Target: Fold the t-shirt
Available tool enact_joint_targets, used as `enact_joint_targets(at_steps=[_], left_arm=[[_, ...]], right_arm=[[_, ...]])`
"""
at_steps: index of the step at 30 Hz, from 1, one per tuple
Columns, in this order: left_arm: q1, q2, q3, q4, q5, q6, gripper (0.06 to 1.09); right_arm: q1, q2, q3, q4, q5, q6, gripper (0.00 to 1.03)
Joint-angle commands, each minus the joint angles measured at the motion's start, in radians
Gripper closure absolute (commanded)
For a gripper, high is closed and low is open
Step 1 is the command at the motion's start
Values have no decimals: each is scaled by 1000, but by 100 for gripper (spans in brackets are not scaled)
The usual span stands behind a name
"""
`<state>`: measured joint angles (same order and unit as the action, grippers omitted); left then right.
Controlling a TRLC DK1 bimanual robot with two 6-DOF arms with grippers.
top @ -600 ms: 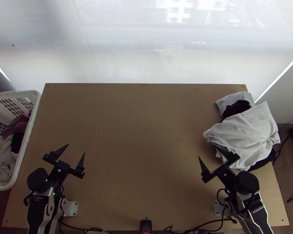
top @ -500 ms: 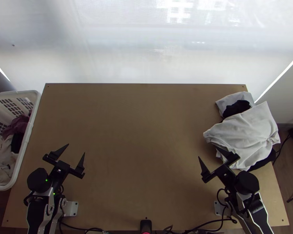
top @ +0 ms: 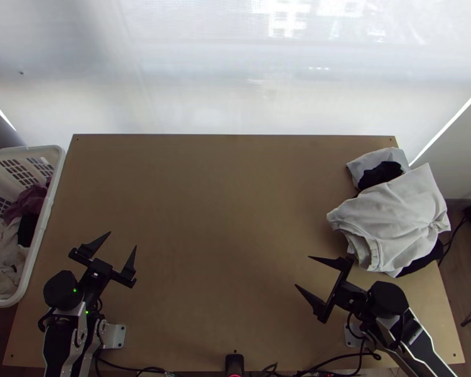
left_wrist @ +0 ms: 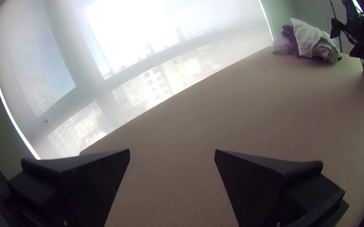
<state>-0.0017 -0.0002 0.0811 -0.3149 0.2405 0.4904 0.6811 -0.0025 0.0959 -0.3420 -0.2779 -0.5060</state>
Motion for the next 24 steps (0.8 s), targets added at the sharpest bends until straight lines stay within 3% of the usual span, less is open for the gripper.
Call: enact_joint_targets(at_steps=[1, 24], left_arm=[[0, 0, 0, 0, 0, -1, 10], [-55, -1, 0, -1, 5, 8, 10]], right_arm=[[48, -1, 1, -8, -18, -3, 4], [46, -1, 1, -8, -18, -3, 4]])
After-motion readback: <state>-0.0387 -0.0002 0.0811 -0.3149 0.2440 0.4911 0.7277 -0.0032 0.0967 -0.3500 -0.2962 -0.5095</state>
